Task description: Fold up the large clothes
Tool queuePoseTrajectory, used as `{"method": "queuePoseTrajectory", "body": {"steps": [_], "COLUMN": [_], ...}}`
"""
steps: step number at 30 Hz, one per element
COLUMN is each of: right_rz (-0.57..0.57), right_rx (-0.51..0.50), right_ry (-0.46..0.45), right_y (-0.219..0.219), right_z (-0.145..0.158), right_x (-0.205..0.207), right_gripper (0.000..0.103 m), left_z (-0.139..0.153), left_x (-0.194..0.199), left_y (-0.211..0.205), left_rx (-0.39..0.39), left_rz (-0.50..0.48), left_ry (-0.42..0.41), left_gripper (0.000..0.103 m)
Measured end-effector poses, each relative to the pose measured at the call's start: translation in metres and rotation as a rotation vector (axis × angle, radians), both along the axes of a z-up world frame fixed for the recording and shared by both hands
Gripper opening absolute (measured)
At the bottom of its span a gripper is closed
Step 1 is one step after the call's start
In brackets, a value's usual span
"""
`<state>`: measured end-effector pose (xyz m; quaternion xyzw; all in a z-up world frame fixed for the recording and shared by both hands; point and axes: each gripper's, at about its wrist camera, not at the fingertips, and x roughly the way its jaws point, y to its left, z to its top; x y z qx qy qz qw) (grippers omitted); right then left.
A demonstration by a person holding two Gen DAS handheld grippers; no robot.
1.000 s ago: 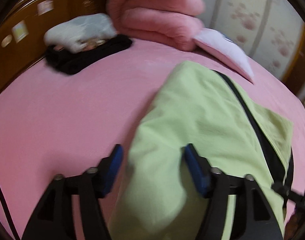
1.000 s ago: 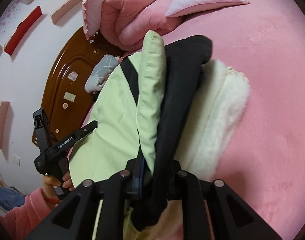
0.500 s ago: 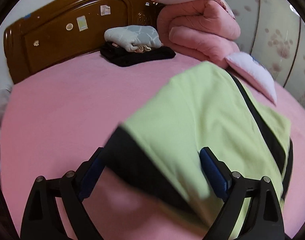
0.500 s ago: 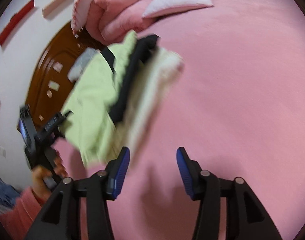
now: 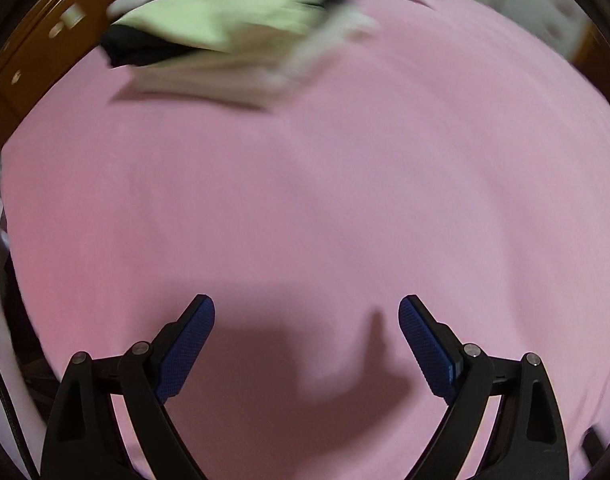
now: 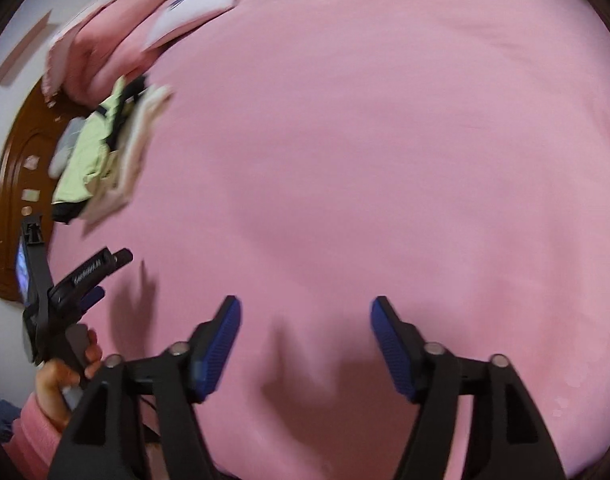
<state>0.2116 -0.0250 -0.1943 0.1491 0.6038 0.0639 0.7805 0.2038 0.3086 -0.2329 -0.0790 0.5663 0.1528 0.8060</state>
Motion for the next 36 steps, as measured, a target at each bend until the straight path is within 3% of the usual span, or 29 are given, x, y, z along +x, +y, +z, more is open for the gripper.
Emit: {"method": "queuePoseTrajectory", "body": {"steps": [1, 5, 8, 11, 16, 21, 25, 28, 31, 34, 36], "right_rz": [0.012, 0.076, 0.085, -0.003, -0.138, -0.062, -0.019, 0.010, 0.011, -0.031, -0.043], "right_rx": [-0.050, -0.239, -0.311, -0.290, -0.199, -0.196, -0.074, -0.137, -0.182, -0.175, -0.190], "right_ry": [-0.015, -0.058, -0.027, -0.017, 0.007, 0.025, 0.010, -0.002, 0.047, 0.030, 0.019], "right_y": [-0.014, -0.066, -0.101, -0.133, -0.171, -0.173, -0.170, -0.161, -0.155, -0.152, -0.148], "right_z": [0.008, 0.039, 0.063, 0.083, 0.108, 0.136, 0.168, 0.184, 0.187, 0.188, 0.188], "right_x": [-0.013, -0.064, -0.100, -0.130, -0.167, -0.162, -0.160, -0.154, -0.150, -0.157, -0.165], "right_gripper": [0.086, 0.087, 0.088, 0.089, 0.090, 0.090, 0.090, 0.090, 0.091, 0.091, 0.091], "left_z": [0.001, 0.018, 0.051, 0.089, 0.136, 0.188, 0.234, 0.261, 0.278, 0.282, 0.277], "left_x": [-0.013, -0.067, -0.102, -0.129, -0.153, -0.177, -0.177, -0.184, -0.191, -0.202, -0.206], "left_y": [-0.025, -0.114, -0.168, -0.203, -0.227, -0.231, -0.222, -0.218, -0.214, -0.214, -0.219], "left_rx": [-0.012, -0.179, -0.191, -0.182, -0.181, -0.122, -0.069, -0.085, -0.080, -0.079, -0.025], "left_rz": [-0.037, -0.220, -0.367, -0.438, -0.447, -0.390, -0.359, -0.330, -0.291, -0.283, -0.309], "left_ry": [0.022, 0.094, 0.107, 0.085, 0.085, 0.065, 0.013, -0.043, -0.111, -0.174, -0.174], "left_gripper": [0.092, 0.092, 0.092, 0.092, 0.092, 0.092, 0.092, 0.092, 0.092, 0.092, 0.092]}}
